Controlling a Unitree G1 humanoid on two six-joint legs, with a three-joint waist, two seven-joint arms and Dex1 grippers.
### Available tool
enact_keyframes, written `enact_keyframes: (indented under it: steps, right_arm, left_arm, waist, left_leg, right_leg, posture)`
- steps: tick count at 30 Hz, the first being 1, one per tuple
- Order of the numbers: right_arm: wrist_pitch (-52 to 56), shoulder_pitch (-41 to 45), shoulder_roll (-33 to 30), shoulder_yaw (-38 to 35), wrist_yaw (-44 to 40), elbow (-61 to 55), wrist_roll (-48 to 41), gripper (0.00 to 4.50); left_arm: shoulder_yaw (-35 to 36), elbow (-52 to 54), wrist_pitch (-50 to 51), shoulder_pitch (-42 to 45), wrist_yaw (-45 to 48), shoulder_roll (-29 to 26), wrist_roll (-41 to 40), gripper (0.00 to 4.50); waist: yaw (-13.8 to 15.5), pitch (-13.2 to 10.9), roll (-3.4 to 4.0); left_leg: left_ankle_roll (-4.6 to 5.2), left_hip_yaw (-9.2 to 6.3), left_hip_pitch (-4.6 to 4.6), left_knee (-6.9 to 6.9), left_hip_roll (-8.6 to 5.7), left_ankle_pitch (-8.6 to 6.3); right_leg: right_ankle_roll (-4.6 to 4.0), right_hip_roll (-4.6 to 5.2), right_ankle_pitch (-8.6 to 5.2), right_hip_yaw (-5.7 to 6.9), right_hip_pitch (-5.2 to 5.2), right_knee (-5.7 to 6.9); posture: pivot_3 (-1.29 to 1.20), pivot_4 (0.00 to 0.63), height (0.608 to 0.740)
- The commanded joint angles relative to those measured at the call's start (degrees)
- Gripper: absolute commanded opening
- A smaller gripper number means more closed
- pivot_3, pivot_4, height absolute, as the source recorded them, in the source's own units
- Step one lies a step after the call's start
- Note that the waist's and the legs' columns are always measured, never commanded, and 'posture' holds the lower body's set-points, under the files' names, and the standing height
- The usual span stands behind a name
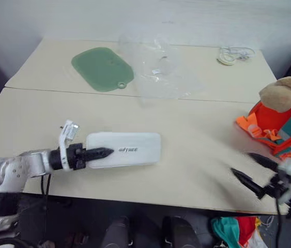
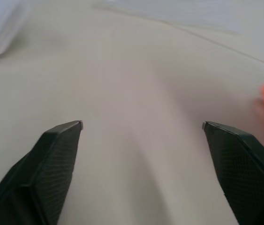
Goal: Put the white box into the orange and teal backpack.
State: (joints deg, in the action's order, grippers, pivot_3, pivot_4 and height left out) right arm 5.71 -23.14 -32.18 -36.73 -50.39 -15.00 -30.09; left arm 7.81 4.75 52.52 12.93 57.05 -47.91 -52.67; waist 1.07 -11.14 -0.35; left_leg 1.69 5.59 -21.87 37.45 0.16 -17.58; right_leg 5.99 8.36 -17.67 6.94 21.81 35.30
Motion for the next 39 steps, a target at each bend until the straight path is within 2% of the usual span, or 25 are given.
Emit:
enact_keyframes:
  steps: [1, 4, 7, 12, 20, 24, 27, 30, 34, 36, 39]
  right_arm:
    - [-3.4, -1.6, 2.2, -9.4, 3.8, 1.8, -3.3, 4.47]
    - [-4.2, -2.6, 3.8, -12.9, 5.9, 5.3, -4.2, 4.47]
    - [-5.4, -0.3, 3.2, -11.3, 6.9, 5.9, -3.1, 4.47]
    - [-4.6, 10.9, -1.1, -5.9, 7.8, 9.5, -2.0, 4.47]
    - [-4.6, 28.9, -4.7, 4.8, 6.6, 18.7, 0.8, 4.47]
    - [-7.3, 36.4, -4.9, 9.0, 6.1, 24.5, 3.7, 3.60]
    - [-11.5, 39.2, -5.9, 11.2, 4.4, 30.6, 7.2, 2.53]
    - [-13.7, 42.6, -5.7, 12.6, 1.9, 34.5, 7.0, 1.47]
    - [-10.1, 45.6, -4.1, 15.8, -3.1, 30.2, 2.7, 0.29]
    - [-7.4, 45.9, -3.3, 17.6, -5.0, 26.4, 0.4, 0.10]
    - [-2.2, 45.9, -1.6, 21.0, -6.6, 19.1, -3.2, 0.10]
  left_arm:
    - [1.6, 3.6, -12.7, -2.4, 6.1, 4.1, 3.6, 1.19]
    - [1.1, 4.6, -15.7, -3.2, 10.8, 4.0, 4.9, 1.19]
    - [1.7, 3.3, -15.4, -1.3, 10.8, 5.5, 3.9, 1.19]
    - [0.9, 2.0, -15.9, 0.3, 11.4, 6.1, 5.4, 1.19]
    - [3.0, 3.2, -16.3, -1.7, 10.5, 6.6, 5.6, 1.19]
    - [8.5, 4.6, -15.5, -4.6, 6.9, 6.9, 3.1, 1.19]
    - [11.0, 4.8, -15.1, -6.4, 5.4, 7.0, 2.6, 1.19]
    - [13.3, 4.4, -14.2, -7.0, 3.8, 7.5, 1.5, 1.19]
    - [15.7, 1.8, -14.1, -6.3, 2.5, 7.6, 1.5, 1.19]
    - [16.6, 0.3, -14.1, -5.9, 2.0, 7.6, 1.6, 1.19]
    - [17.9, -2.4, -14.6, -4.8, 1.4, 7.4, 2.1, 1.19]
  waist:
    - [0.2, 0.0, 0.03]
    - [0.3, 0.0, -0.06]
    - [0.1, -0.1, 0.10]
    - [-1.4, -0.1, 0.16]
    - [-1.3, -0.2, 0.19]
    - [-1.5, -0.2, 0.18]
    - [-1.5, -0.2, 0.19]
    - [-1.5, -0.2, 0.18]
    - [-2.1, -0.2, 0.18]
    - [-2.6, -0.2, 0.18]
    - [-2.9, -0.2, 0.20]
  left_leg:
    - [0.01, 0.09, 0.10, -0.09, -0.01, 0.00]
    - [0.06, 0.12, 0.23, -0.15, 0.07, -0.01]
    - [0.07, 0.15, 0.36, -0.27, 0.12, -0.01]
    - [0.14, 0.33, 0.52, -0.25, 0.13, 0.03]
    - [0.45, 0.39, 0.53, -0.24, 0.23, 0.23]
    - [0.48, 0.41, 0.50, -0.17, 0.23, 0.23]
    - [0.48, 0.40, 0.51, -0.17, 0.25, 0.22]
    - [0.48, 0.41, 0.51, -0.16, 0.25, 0.22]
    - [0.47, 0.41, 0.52, -0.13, 0.27, 0.22]
    - [0.44, 0.39, 0.52, -0.17, 0.33, 0.22]
    - [0.39, 0.41, 0.52, -0.21, 0.42, 0.20]
  right_leg:
    - [0.01, 0.03, 0.01, -0.09, -0.01, -0.03]
    - [0.01, 0.02, 0.02, -0.17, -0.09, -0.06]
    - [-0.06, -0.01, -0.02, -0.21, -0.12, -0.06]
    - [-0.05, -0.02, -0.02, -0.38, -0.14, 0.12]
    - [-0.07, -0.16, -0.03, -0.38, -0.11, 0.15]
    - [-0.06, -0.14, -0.03, -0.40, -0.11, 0.16]
    - [-0.07, -0.14, -0.03, -0.38, -0.11, 0.18]
    - [-0.07, -0.15, -0.03, -0.37, -0.12, 0.17]
    - [-0.07, -0.15, -0.03, -0.38, -0.13, 0.21]
    - [-0.07, -0.19, -0.03, -0.37, -0.13, 0.21]
    - [-0.07, -0.29, -0.03, -0.37, -0.12, 0.26]
  posture:
    - [0.00, 0.150, 0.740]
    - [0.00, 0.150, 0.740]
    - [0.00, 0.150, 0.740]
    - [0.00, 0.150, 0.740]
    - [0.00, 0.150, 0.740]
    - [0.00, 0.150, 0.740]
    - [0.00, 0.150, 0.740]
    - [0.00, 0.150, 0.740]
    - [0.00, 0.150, 0.740]
    - [0.00, 0.150, 0.740]
    - [0.00, 0.150, 0.740]
